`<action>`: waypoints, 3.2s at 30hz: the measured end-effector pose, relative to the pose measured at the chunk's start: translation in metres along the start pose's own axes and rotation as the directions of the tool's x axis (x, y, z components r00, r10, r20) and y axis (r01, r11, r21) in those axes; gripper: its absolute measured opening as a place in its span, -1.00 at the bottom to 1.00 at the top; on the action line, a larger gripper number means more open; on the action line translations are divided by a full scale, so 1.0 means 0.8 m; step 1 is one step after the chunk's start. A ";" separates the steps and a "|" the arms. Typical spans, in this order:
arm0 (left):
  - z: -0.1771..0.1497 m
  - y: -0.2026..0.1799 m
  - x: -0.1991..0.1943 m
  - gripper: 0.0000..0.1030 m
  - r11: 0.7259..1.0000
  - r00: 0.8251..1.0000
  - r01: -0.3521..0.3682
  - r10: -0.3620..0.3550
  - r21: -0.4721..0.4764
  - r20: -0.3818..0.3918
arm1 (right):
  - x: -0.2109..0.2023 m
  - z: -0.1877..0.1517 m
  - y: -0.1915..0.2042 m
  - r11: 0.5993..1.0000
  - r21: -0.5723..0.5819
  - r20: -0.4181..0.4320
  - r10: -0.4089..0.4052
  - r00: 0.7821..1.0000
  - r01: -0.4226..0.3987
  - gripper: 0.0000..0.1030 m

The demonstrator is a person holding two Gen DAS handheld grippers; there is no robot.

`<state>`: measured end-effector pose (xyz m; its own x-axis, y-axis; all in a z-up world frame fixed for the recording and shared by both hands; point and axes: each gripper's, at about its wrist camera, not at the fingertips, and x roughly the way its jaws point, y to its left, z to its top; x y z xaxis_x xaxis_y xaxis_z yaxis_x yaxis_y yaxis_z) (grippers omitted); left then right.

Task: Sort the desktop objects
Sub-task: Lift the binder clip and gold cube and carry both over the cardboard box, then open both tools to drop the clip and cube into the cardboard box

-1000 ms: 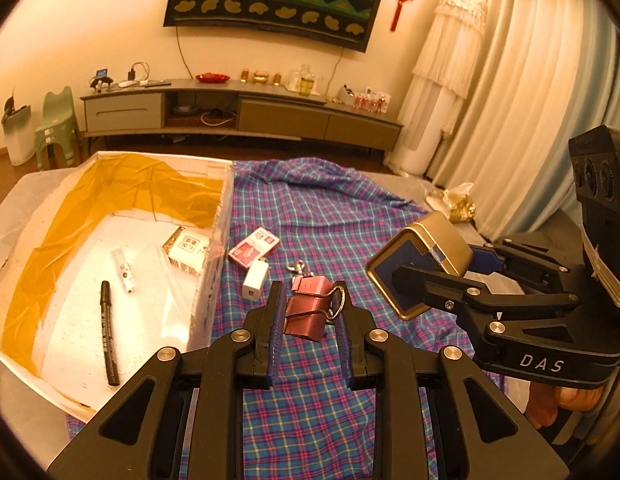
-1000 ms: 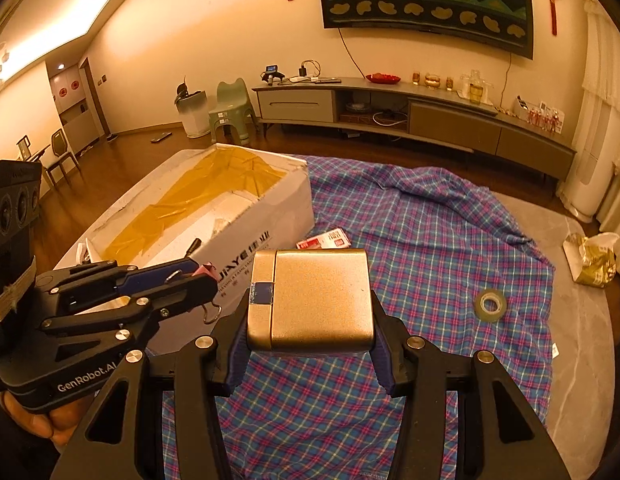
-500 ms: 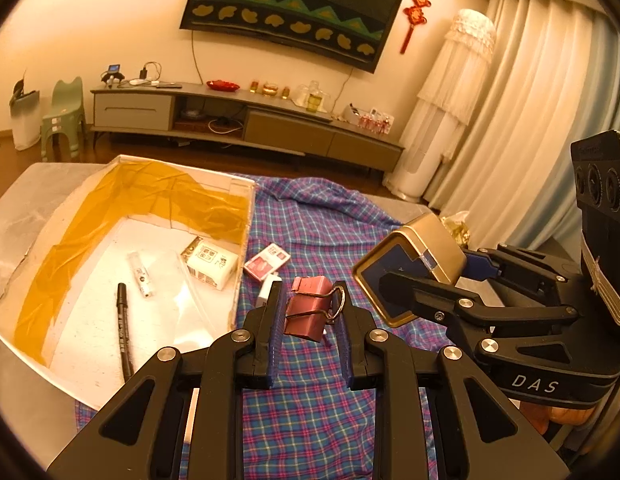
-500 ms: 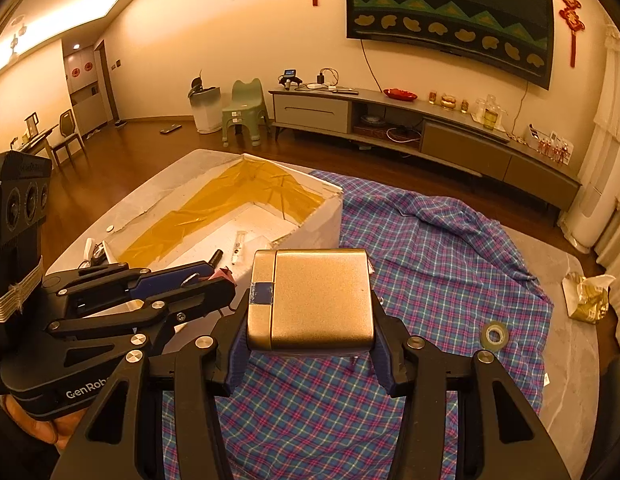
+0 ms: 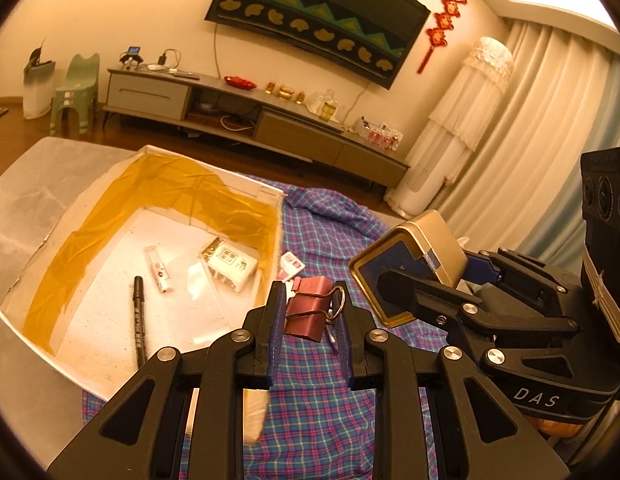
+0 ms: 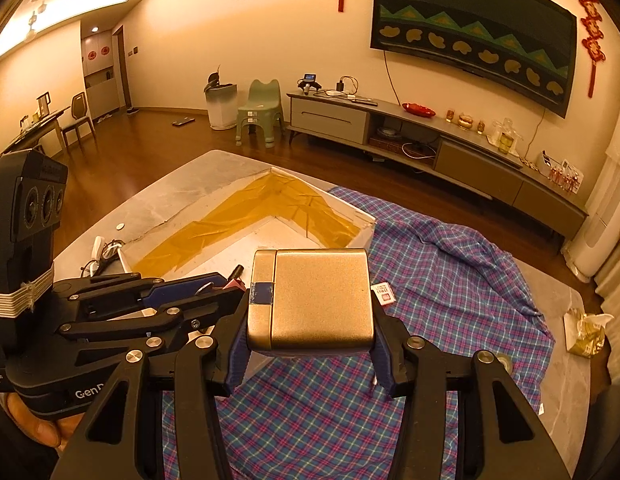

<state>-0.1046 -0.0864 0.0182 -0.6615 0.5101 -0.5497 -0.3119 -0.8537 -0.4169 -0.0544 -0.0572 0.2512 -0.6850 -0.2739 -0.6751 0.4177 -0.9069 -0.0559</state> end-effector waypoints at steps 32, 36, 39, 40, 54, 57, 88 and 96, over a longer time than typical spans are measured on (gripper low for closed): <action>0.044 0.160 -0.024 -0.54 0.966 0.994 -0.099 0.107 -0.238 0.024 | 0.092 0.064 0.066 0.993 -0.074 -0.102 0.080 0.992 -0.087 0.01; 0.043 0.175 -0.017 -0.54 0.963 0.990 -0.136 0.140 -0.233 0.002 | 0.115 0.071 0.072 0.992 -0.075 -0.133 0.090 0.987 -0.100 0.01; 0.041 0.181 -0.009 -0.54 0.962 0.984 -0.180 0.179 -0.208 -0.020 | 0.135 0.076 0.075 0.991 -0.072 -0.159 0.099 0.982 -0.112 0.01; 0.040 0.183 -0.004 -0.54 0.961 0.980 -0.197 0.194 -0.194 -0.034 | 0.142 0.078 0.076 0.991 -0.071 -0.169 0.102 0.980 -0.115 0.01; 0.024 0.187 0.037 -0.54 0.954 0.947 -0.297 0.289 -0.042 -0.140 | 0.252 0.106 0.075 0.992 -0.040 -0.296 0.105 0.950 -0.122 0.01; 0.022 0.189 0.042 -0.54 0.952 0.942 -0.306 0.300 -0.023 -0.153 | 0.275 0.111 0.077 0.992 -0.036 -0.320 0.105 0.942 -0.122 0.01; 0.021 0.193 0.072 -0.42 0.945 0.917 -0.326 0.319 0.010 -0.240 | 0.398 0.135 0.083 0.996 -0.066 -0.438 0.019 0.899 -0.053 0.14; 0.030 0.186 0.051 -0.28 0.938 0.919 -0.345 0.330 -0.037 -0.215 | 0.336 0.131 0.063 0.993 0.008 -0.367 0.115 0.923 -0.120 0.21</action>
<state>-0.1946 -0.1956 -0.0487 -0.5646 0.2099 -0.7982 -0.0391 -0.9728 -0.2281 -0.2801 -0.2102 0.1439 -0.3657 -0.2394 -0.8994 0.4923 -0.8699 0.0314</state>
